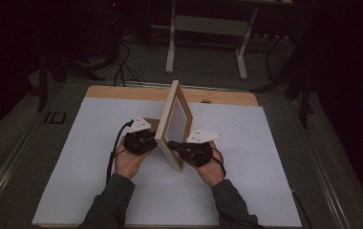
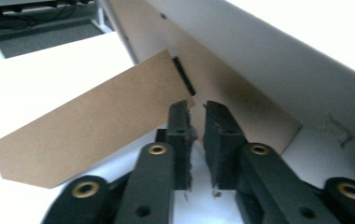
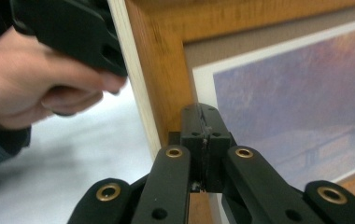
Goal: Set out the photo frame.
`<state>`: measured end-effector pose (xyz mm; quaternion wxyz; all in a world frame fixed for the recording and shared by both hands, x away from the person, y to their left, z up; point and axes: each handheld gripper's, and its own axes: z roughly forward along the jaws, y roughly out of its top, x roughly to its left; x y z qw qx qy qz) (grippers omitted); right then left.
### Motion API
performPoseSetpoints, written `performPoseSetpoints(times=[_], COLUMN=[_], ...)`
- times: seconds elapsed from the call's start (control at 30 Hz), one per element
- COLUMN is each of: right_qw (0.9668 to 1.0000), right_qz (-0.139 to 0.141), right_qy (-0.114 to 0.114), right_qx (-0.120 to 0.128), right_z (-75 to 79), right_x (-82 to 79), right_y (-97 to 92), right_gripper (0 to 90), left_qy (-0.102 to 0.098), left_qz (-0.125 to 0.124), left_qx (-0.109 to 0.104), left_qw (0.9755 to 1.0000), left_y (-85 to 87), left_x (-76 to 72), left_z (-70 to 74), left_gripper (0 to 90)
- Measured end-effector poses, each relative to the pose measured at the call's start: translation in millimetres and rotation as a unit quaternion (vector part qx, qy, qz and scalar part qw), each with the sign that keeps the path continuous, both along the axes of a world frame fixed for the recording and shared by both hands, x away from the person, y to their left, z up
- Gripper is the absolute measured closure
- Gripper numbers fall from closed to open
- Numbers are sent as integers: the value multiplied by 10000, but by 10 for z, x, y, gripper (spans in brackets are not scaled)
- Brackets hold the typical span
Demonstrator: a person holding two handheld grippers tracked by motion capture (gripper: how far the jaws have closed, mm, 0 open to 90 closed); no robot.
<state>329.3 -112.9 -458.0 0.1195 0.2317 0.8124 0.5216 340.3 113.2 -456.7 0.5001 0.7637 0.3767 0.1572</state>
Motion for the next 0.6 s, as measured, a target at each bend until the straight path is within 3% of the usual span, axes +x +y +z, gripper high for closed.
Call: performPoseSetpoints(times=[0.3,0.5,0.6], right_qw=[9999,9998,9997], right_qz=[54,39,-20], right_qy=[54,110,149], right_qx=[-95,-181,-180], right_z=[-22,-65,-81], right_x=[-8,-1,9], right_y=[-55,-99,-116], right_gripper=[885,855,790], left_qy=[147,193,155], left_qz=[-124,-150,-196], left_qx=[-185,-228,-261], left_qw=[9996,9994,9993], left_y=[120,214,259], left_x=[-86,-163,-199], left_z=[51,55,59], left_gripper=[629,604,604])
